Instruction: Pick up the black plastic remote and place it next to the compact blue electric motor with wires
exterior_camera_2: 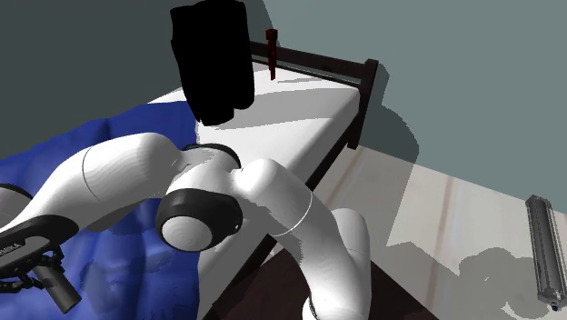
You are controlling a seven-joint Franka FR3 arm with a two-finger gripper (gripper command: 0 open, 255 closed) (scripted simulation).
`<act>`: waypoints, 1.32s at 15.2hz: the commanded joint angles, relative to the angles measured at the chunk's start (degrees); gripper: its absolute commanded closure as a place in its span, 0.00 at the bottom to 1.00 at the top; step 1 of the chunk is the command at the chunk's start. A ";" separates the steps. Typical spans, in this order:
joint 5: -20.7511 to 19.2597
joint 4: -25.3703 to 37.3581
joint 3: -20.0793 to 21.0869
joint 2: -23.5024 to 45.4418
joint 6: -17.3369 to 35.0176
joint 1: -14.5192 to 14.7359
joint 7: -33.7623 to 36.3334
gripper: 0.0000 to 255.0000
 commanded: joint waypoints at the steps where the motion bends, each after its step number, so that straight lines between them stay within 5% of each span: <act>1: -0.16 -0.64 -0.08 0.49 1.13 0.03 0.22 1.00; 14: -0.58 -2.50 -0.34 1.64 4.07 -0.03 0.68 1.00; 15: -0.58 -2.50 -0.34 1.64 4.07 -0.03 0.68 0.00; 20: -0.58 -2.50 -0.34 1.64 4.07 -0.03 0.68 0.00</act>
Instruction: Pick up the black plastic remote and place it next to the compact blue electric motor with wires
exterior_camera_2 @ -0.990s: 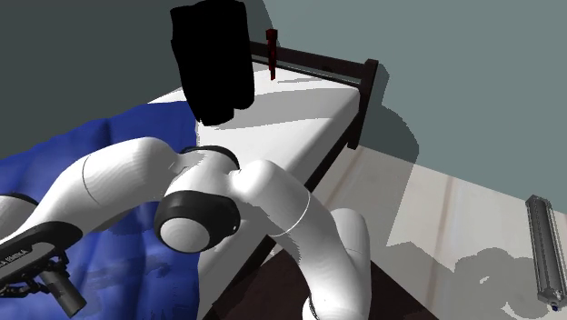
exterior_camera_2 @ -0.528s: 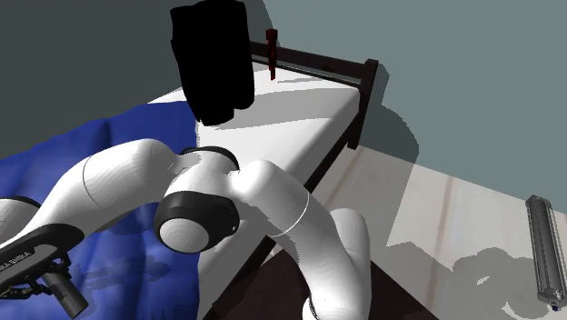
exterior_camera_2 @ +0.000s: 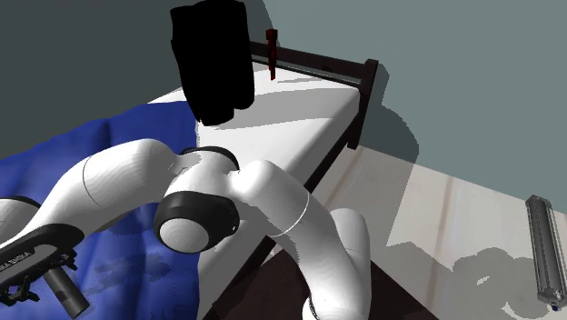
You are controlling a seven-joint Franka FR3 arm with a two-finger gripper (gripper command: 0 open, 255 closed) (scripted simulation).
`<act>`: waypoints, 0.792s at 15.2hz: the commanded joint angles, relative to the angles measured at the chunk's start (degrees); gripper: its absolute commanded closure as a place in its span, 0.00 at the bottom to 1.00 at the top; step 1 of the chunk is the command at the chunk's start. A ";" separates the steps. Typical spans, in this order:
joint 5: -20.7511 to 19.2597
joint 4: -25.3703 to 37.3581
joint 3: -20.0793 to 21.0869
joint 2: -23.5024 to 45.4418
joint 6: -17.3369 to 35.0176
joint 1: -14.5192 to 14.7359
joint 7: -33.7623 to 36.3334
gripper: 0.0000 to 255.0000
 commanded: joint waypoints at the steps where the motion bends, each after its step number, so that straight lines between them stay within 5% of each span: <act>1: 0.20 1.11 0.14 -0.50 -1.58 0.12 -0.17 0.00; 4: 0.67 4.95 0.43 -1.45 -6.28 0.63 -0.66 0.00; 12: 0.67 4.95 0.43 -1.45 -6.28 0.63 -0.66 0.00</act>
